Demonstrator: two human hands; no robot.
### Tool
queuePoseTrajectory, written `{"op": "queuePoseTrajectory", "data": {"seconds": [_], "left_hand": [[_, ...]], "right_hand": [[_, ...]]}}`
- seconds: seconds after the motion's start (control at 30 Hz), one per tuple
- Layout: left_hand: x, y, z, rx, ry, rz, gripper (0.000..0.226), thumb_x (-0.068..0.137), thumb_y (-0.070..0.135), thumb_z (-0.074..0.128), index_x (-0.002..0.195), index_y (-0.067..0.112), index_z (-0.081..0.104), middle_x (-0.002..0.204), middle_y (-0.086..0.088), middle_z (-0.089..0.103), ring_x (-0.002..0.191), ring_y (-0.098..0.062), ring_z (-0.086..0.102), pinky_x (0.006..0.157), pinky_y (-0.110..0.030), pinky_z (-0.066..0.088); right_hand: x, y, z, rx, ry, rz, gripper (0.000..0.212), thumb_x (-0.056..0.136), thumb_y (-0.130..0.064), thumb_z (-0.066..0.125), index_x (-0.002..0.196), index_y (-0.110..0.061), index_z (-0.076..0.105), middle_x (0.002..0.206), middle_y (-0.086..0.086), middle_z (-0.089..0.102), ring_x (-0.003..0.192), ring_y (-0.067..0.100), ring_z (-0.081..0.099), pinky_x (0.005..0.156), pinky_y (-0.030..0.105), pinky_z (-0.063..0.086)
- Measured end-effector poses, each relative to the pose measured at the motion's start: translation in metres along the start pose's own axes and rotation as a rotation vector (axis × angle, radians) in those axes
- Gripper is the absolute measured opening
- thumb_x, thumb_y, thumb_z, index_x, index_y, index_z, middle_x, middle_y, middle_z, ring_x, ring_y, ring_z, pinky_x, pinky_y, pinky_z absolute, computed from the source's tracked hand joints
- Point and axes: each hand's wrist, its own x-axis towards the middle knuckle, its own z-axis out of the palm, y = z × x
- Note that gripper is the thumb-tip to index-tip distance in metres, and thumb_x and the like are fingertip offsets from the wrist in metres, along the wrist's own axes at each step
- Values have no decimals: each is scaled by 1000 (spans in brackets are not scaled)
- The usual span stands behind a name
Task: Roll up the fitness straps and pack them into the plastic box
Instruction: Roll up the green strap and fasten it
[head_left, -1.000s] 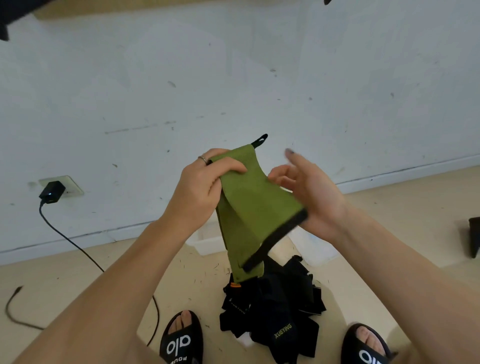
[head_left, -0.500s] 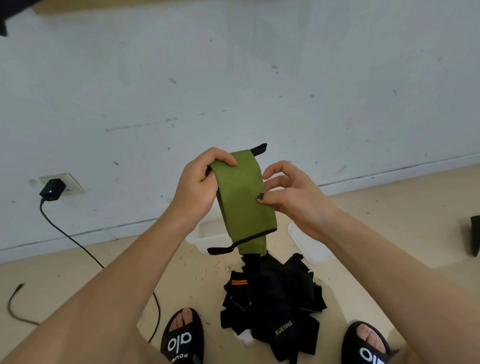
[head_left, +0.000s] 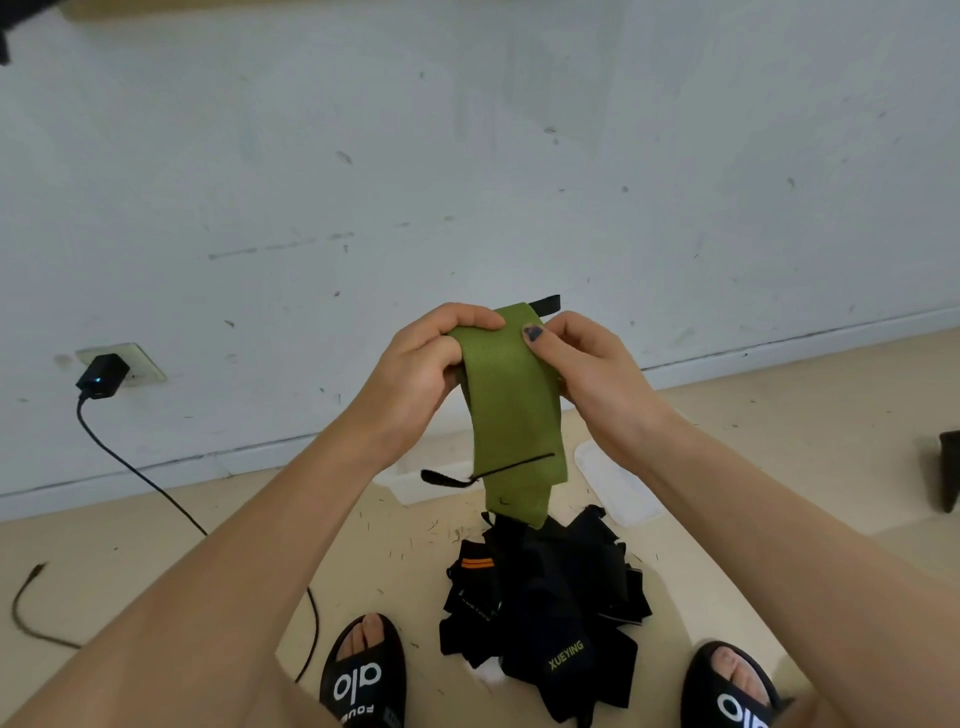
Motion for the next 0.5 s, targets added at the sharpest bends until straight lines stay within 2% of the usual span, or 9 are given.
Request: {"op": "queuePoseTrajectory", "data": {"seconds": [0.1,0.17,0.23,0.27,0.4,0.5], "left_hand": [[0,2,4,-191,-24,-61,32,93,17,43,104,6,70,110,-8,66,102,-17,65,87,-29,55],[-1,-2,4,-24,19,-59,22,99,23,49,99,19,70,103,-1,63,99,-17,60,89,-33,52],[-2,-5,4,232,19,-21,19,106,20,48,101,27,65,95,1,57,88,-12,55,86,-34,48],[-2,-6,4,268,19,-15,19,107,17,47,102,27,63,93,1,56,85,-11,54,84,-34,48],[-3,-2,3,248,37,-11,28,105,6,46,99,26,65,92,5,60,83,-7,56,83,-28,46],[-5,-3,5,295,3,-6,28,106,5,46,101,25,64,95,7,61,84,-2,57,78,-17,47]], "right_hand": [[-3,-1,3,16,21,1,27,103,-28,64,85,-8,58,79,9,52,74,19,50,68,34,41],[-5,1,4,33,18,-10,33,102,-27,64,92,2,55,84,11,52,78,22,47,70,37,39],[-5,2,4,55,27,-16,36,102,-27,64,97,7,54,87,12,53,80,24,48,72,38,39],[-5,1,3,59,30,-10,35,102,-26,65,97,7,55,88,12,54,81,24,48,73,39,39],[-5,-4,0,126,-18,116,14,101,-20,65,99,-6,63,93,14,63,88,25,60,79,38,48],[-3,-6,-4,234,-73,266,27,101,-26,63,114,-4,72,106,18,72,97,28,65,95,45,52]]}}
